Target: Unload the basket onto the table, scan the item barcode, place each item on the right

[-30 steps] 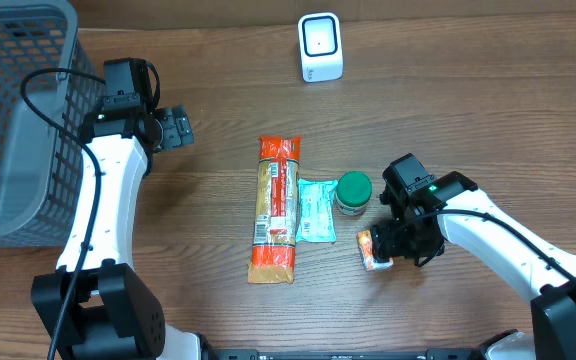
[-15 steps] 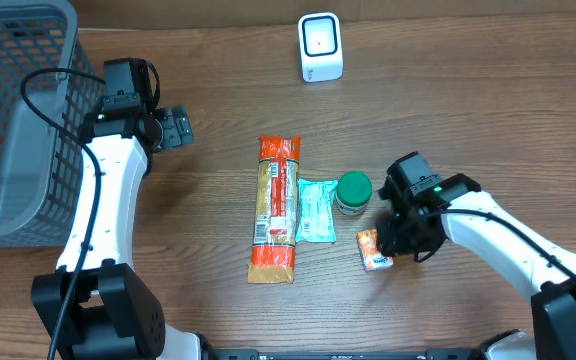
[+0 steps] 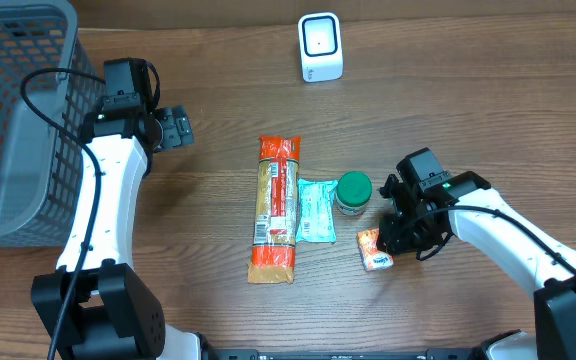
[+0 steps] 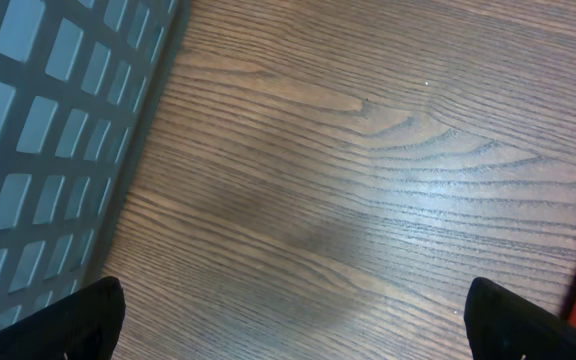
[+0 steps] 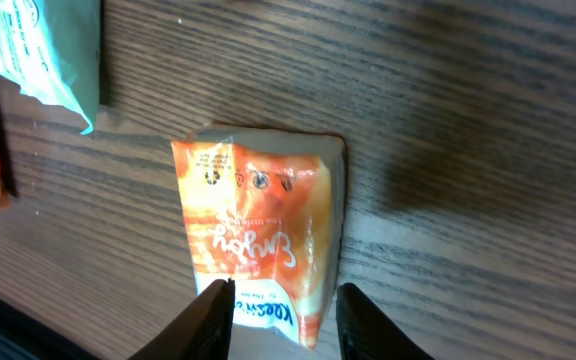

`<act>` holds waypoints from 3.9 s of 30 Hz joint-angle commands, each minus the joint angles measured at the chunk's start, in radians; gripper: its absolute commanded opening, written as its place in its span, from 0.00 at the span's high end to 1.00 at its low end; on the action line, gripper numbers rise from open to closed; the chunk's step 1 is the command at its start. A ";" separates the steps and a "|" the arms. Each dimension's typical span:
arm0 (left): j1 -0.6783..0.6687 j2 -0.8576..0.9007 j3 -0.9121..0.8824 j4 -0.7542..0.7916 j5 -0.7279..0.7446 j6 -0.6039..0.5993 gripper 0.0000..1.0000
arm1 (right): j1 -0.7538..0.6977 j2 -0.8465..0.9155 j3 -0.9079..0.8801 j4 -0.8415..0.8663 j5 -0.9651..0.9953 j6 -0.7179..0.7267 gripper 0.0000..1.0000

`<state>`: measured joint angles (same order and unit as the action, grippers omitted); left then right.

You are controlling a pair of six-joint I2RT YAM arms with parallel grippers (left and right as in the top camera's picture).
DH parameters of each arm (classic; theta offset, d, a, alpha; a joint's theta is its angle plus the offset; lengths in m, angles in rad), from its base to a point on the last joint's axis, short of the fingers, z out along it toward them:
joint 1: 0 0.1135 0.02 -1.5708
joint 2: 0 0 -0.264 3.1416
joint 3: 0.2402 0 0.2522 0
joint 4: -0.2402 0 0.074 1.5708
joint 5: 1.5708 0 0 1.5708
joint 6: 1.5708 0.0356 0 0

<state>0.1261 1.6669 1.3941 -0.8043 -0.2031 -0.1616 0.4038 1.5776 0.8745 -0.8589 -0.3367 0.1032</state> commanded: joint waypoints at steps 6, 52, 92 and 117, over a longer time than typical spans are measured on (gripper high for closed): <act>-0.002 0.001 0.016 0.000 -0.006 -0.003 0.00 | -0.001 -0.005 -0.115 0.170 -0.016 -0.006 0.64; -0.002 0.001 0.016 0.000 -0.006 -0.003 0.00 | -0.002 -0.037 0.221 -0.036 -0.693 -0.066 0.96; -0.002 0.001 0.016 0.000 -0.006 -0.003 0.00 | -0.002 -0.037 0.221 1.098 -1.115 1.007 0.96; -0.002 0.001 0.016 0.000 -0.006 -0.003 0.00 | -0.037 -0.167 0.221 1.307 -1.086 1.321 0.96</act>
<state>0.1261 1.6669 1.3941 -0.8047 -0.2031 -0.1616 0.3840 1.4406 1.0737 0.4419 -1.4284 1.4109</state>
